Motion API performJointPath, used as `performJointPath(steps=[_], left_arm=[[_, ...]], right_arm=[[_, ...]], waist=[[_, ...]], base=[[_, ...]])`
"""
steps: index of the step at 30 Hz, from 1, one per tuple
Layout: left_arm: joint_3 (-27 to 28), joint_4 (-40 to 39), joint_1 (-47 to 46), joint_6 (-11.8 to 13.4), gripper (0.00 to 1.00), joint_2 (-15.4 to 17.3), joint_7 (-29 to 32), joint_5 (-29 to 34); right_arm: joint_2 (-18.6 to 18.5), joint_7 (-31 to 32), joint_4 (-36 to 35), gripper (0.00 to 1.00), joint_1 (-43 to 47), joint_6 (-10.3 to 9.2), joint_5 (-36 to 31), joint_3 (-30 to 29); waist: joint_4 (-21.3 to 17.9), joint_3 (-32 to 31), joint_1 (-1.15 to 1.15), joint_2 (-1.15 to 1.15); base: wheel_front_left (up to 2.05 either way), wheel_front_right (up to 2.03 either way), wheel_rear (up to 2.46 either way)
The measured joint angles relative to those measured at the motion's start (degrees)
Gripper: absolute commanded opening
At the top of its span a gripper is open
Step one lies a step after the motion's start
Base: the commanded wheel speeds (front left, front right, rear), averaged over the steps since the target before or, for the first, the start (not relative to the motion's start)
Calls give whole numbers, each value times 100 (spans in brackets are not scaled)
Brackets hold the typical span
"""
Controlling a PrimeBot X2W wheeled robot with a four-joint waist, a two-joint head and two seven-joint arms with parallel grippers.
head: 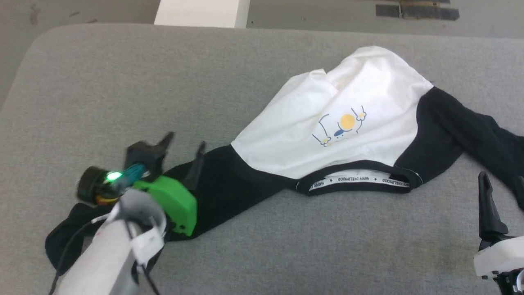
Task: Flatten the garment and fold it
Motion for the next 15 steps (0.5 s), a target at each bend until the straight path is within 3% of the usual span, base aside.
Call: performJointPath(steps=[4, 10, 12, 15], left_arm=[[-303, 868, -398, -481, 100, -112, 341, -151], [-528, 2093, -715, -890, 100, -141, 730, -290], [-532, 2224, -866, -947, 0, -148, 755, -302], [-571, 2304, -1033, -1054, 0, -155, 764, -315]], right_arm=[[-1, 33, -10, 100, -49, 0, -15, -3], [-1, 51, -20, 100, -76, 0, -18, 10], [0, 58, -38, 100, -76, 0, -16, 4], [-1, 77, -62, 100, -76, 0, -18, -36]], waist=[[-109, 118, 0, 0], [-272, 231, 0, 0], [-307, 258, 0, 0], [-329, 287, 0, 0]], base=[[0, 0, 0], [0, 0, 0], [0, 0, 0], [0, 0, 0]])
